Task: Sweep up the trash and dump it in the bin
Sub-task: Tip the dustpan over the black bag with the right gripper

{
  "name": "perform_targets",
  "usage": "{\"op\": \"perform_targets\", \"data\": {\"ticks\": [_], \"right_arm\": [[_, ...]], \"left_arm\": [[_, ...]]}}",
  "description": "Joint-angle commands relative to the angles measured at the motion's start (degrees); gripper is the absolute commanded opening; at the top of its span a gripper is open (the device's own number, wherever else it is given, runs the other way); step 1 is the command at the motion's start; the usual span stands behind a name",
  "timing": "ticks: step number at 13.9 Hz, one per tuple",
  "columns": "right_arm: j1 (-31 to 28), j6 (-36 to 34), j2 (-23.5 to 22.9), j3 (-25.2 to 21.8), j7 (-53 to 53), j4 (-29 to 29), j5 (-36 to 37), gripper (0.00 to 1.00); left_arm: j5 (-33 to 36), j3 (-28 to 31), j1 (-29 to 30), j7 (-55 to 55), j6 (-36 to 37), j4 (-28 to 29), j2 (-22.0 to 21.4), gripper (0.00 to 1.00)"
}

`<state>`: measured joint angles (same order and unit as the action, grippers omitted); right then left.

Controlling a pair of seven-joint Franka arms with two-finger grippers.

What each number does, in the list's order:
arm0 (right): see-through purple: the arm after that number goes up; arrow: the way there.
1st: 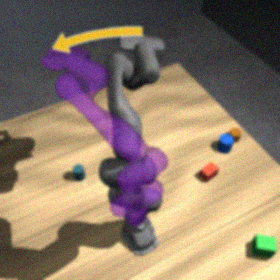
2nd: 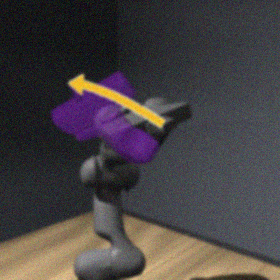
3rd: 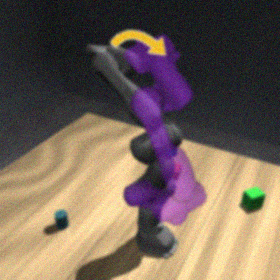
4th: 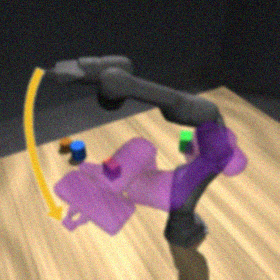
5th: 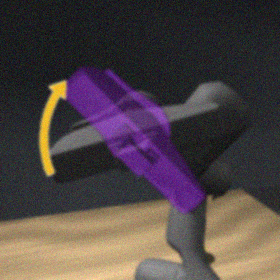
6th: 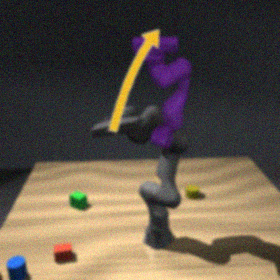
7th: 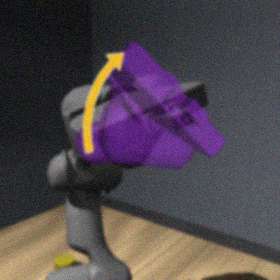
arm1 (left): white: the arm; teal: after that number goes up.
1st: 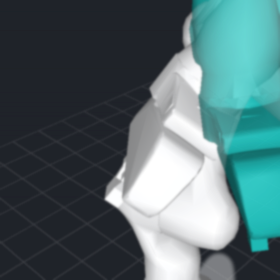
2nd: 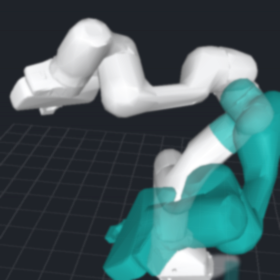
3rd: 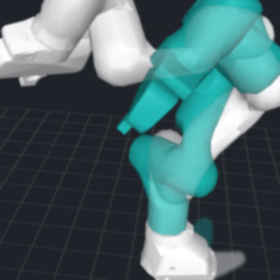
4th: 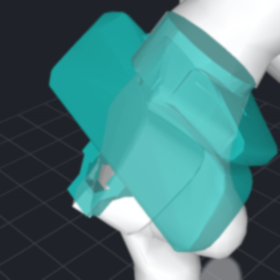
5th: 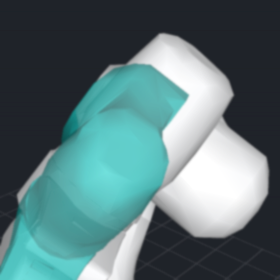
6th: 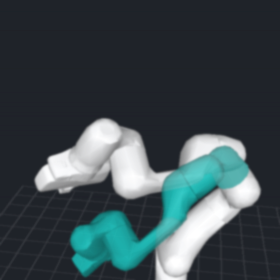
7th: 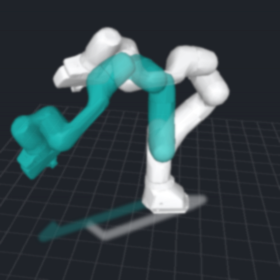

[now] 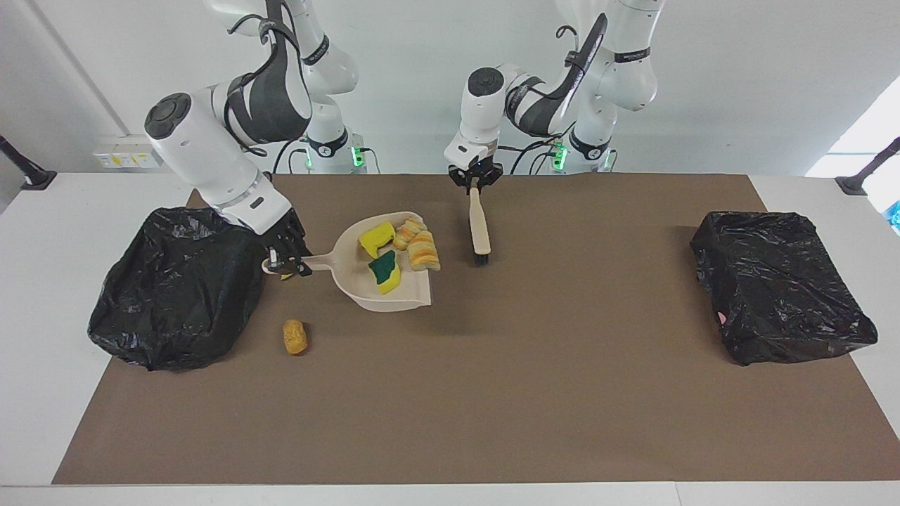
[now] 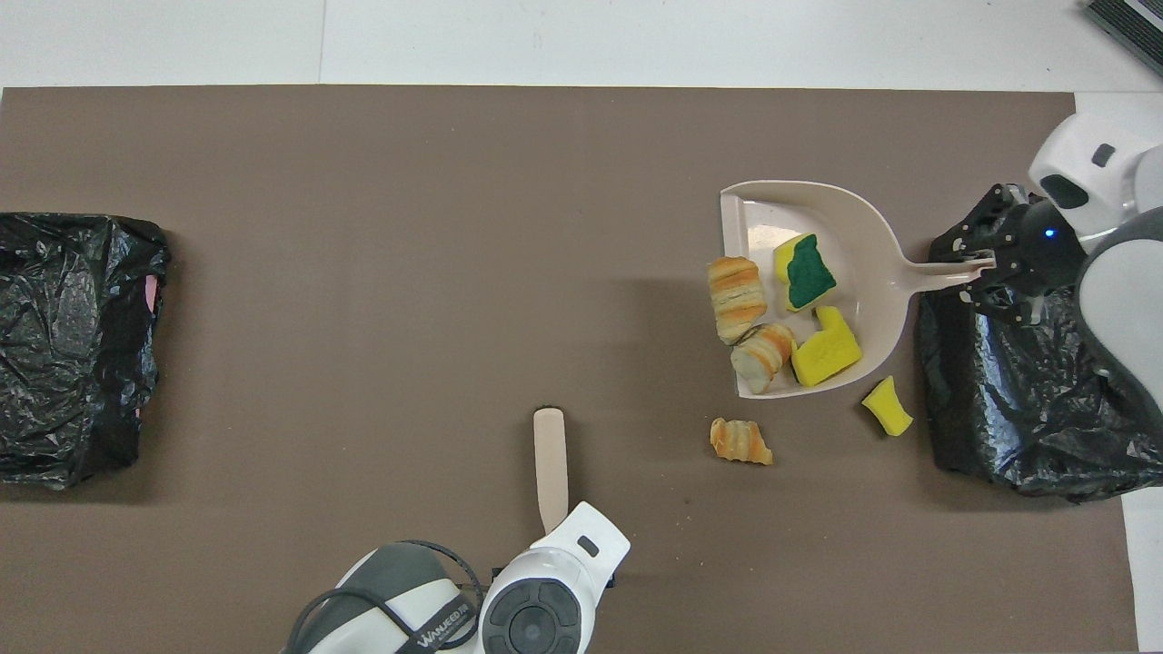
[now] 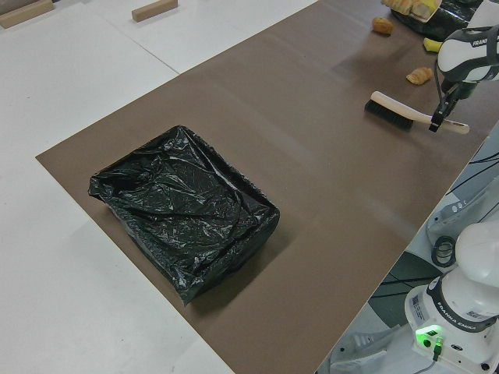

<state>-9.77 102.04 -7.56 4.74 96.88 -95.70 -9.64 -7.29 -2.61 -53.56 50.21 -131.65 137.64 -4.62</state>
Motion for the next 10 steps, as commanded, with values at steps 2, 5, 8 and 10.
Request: {"op": "perform_targets", "data": {"ticks": [2, 5, 8, 10], "right_arm": [[-5.95, -3.42, 0.35, 0.62, 1.12, 1.22, 1.11, 0.00], [-10.08, -3.86, 0.87, 0.79, 2.17, 1.13, 3.12, 0.00], [-12.98, -3.17, 0.88, 0.62, 4.89, 1.04, 5.84, 0.00], [-16.23, -3.16, 0.97, 0.62, 6.21, 1.22, 7.00, 0.00]], "left_arm": [[-0.62, 1.03, -1.02, -0.82, -1.24, 1.31, -0.39, 0.75], [-0.62, 1.12, -0.49, -0.56, -0.10, 1.05, -0.39, 1.00], [-0.62, 1.29, 2.48, -0.64, 1.39, -0.26, -0.65, 1.00], [-0.53, 1.38, 4.86, -0.64, 4.54, -2.98, -0.48, 1.00]]}}
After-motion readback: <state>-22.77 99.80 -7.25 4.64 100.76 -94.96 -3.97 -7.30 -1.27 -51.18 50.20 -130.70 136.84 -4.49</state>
